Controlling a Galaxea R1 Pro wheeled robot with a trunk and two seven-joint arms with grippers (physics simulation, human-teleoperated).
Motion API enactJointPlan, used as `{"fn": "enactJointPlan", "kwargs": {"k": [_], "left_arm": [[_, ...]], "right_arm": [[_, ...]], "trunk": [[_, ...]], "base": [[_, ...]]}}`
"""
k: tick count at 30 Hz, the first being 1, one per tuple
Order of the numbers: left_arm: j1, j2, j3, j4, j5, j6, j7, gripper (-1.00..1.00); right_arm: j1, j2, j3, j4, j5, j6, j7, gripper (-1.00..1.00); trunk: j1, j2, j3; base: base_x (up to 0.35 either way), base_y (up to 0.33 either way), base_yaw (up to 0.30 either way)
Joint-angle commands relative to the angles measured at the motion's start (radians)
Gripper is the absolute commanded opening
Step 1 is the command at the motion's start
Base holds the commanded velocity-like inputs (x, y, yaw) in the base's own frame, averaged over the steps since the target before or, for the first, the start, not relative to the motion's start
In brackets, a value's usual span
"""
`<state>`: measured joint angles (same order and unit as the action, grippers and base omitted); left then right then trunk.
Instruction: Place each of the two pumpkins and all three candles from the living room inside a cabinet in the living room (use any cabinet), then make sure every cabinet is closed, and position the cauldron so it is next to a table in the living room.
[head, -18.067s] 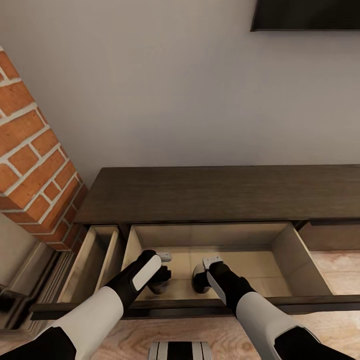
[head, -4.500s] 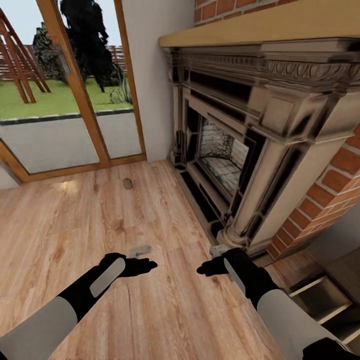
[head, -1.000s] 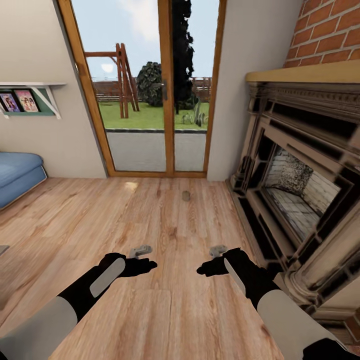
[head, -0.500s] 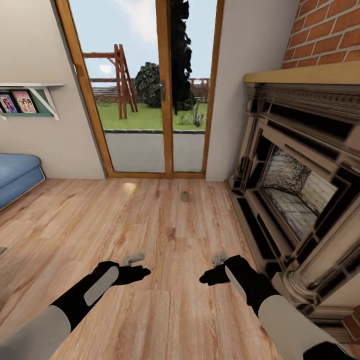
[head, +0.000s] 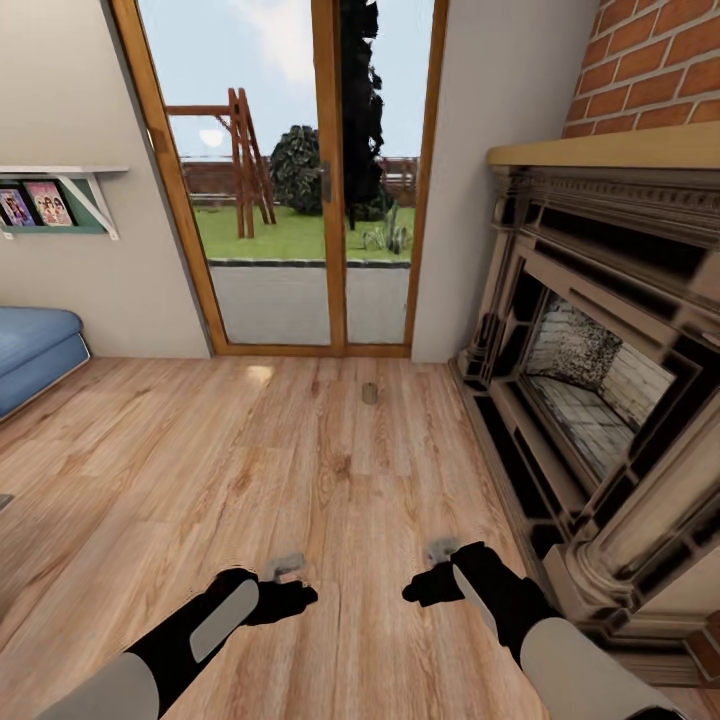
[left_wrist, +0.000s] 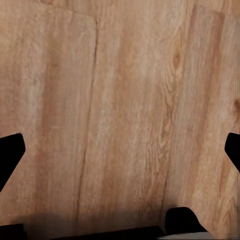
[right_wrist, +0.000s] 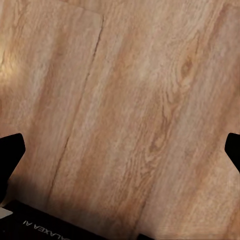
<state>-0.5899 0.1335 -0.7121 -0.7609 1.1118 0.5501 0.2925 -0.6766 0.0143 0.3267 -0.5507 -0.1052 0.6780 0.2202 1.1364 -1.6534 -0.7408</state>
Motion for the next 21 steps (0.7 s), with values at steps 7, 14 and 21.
{"fn": "enactJointPlan", "kwargs": {"k": [7, 14, 21], "left_arm": [[0.04, -0.04, -0.04, 0.039, -0.007, -0.04, -0.039, 1.0], [0.08, -0.063, -0.079, 0.078, -0.044, -0.079, -0.078, 1.0], [0.243, -0.063, -0.193, 0.741, -0.119, -0.38, -0.092, 1.0]], "right_arm": [[0.031, 0.001, 0.003, 0.04, 0.001, -0.039, -0.031, 1.0], [0.071, 0.0, 0.003, 0.079, -0.003, -0.079, -0.054, 1.0], [0.253, -0.005, 0.003, 0.61, -0.007, -0.75, -0.056, 1.0]], "trunk": [[0.0, 0.0, 0.0], [0.0, 0.0, 0.0], [0.0, 0.0, 0.0]], "base": [[0.0, 0.0, 0.0], [0.0, 0.0, 0.0], [0.0, 0.0, 0.0]]}}
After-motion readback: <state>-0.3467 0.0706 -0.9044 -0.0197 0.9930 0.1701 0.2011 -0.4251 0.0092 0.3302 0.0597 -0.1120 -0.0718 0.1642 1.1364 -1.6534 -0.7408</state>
